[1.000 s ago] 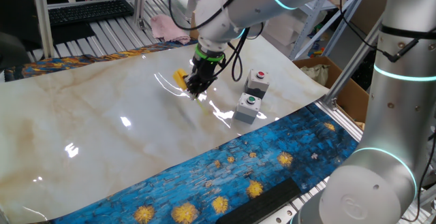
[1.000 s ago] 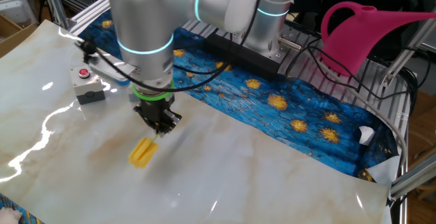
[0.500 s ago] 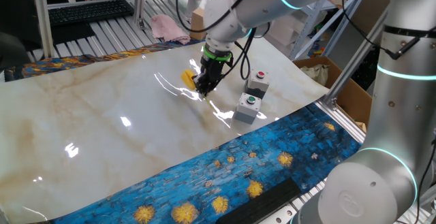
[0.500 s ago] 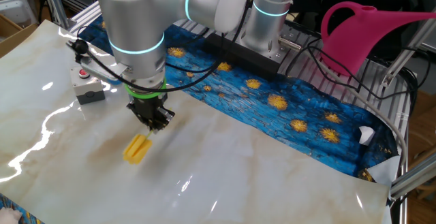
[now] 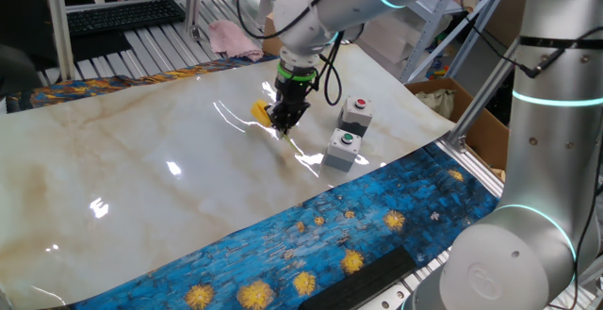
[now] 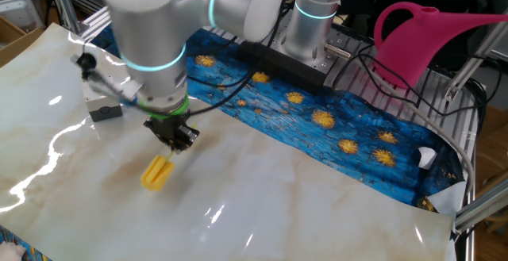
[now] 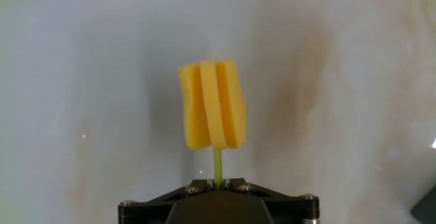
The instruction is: Scrub the table with a brush
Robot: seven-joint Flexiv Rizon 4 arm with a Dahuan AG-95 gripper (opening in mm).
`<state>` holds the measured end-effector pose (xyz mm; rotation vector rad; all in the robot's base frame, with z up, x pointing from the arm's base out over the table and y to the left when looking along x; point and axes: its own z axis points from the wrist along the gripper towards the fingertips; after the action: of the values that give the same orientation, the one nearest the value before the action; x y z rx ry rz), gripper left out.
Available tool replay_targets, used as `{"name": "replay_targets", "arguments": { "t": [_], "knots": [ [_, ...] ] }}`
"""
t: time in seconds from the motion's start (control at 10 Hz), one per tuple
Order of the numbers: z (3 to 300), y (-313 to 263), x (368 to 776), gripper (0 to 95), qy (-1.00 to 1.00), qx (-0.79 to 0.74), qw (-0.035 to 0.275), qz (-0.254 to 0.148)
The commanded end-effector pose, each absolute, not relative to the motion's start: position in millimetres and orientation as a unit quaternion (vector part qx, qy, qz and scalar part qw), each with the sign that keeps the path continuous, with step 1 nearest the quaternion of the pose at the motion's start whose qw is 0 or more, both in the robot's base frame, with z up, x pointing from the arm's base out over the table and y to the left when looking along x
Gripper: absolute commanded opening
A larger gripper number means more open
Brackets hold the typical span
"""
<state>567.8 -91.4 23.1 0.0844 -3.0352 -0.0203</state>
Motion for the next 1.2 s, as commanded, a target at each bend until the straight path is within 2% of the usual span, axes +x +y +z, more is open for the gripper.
{"name": "replay_targets", "arguments": {
  "t": [0.1, 1.2],
  "knots": [
    [20.8, -93.3, 563.6, 0.0, -0.997, 0.023, 0.068, -0.005],
    [11.7, -88.7, 563.6, 0.0, -0.997, 0.014, 0.079, -0.01]
  ]
}}
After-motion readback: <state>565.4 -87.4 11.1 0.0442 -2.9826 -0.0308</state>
